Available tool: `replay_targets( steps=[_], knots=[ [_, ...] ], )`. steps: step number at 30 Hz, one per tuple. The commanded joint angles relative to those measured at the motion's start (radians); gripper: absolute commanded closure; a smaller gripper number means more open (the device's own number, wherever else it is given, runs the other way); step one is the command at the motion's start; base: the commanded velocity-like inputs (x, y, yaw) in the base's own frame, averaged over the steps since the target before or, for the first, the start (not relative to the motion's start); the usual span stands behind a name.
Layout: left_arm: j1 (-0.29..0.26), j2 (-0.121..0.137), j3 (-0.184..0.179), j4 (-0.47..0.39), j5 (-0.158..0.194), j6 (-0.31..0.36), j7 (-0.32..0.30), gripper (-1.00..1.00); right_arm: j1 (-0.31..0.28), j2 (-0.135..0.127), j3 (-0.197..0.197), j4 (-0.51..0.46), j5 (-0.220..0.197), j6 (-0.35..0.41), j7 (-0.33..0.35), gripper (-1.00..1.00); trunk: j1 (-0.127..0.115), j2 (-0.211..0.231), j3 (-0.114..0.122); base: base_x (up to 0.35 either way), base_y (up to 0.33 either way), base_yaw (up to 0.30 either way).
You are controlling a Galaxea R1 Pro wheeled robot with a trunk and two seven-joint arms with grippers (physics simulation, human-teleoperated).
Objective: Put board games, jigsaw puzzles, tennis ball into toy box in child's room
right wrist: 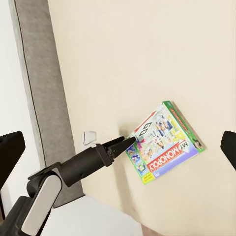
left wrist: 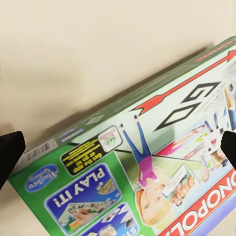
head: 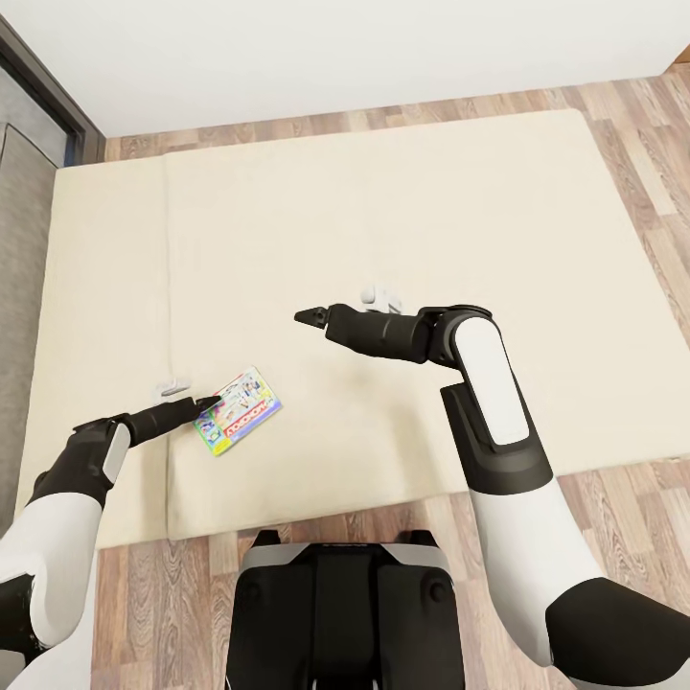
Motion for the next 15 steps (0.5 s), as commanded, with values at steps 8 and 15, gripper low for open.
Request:
replay_targets(
  steps=[8,15],
  knots=[
    [-0.001,0.0,0.004,-0.001,-0.002,0.007,0.018,-1.0,-0.001,0.0,0.0,-0.001,-0.009,0.002,-0.01,-1.0,0.001,-0.002,-0.009,0.0,0.0,0.0],
    [-0.001,-0.001,0.004,-0.001,-0.002,0.007,0.025,-1.0,-0.001,0.0,0.0,-0.001,-0.009,0.002,-0.01,-1.0,0.001,-0.002,-0.01,0.0,0.0,0.0]
  ],
)
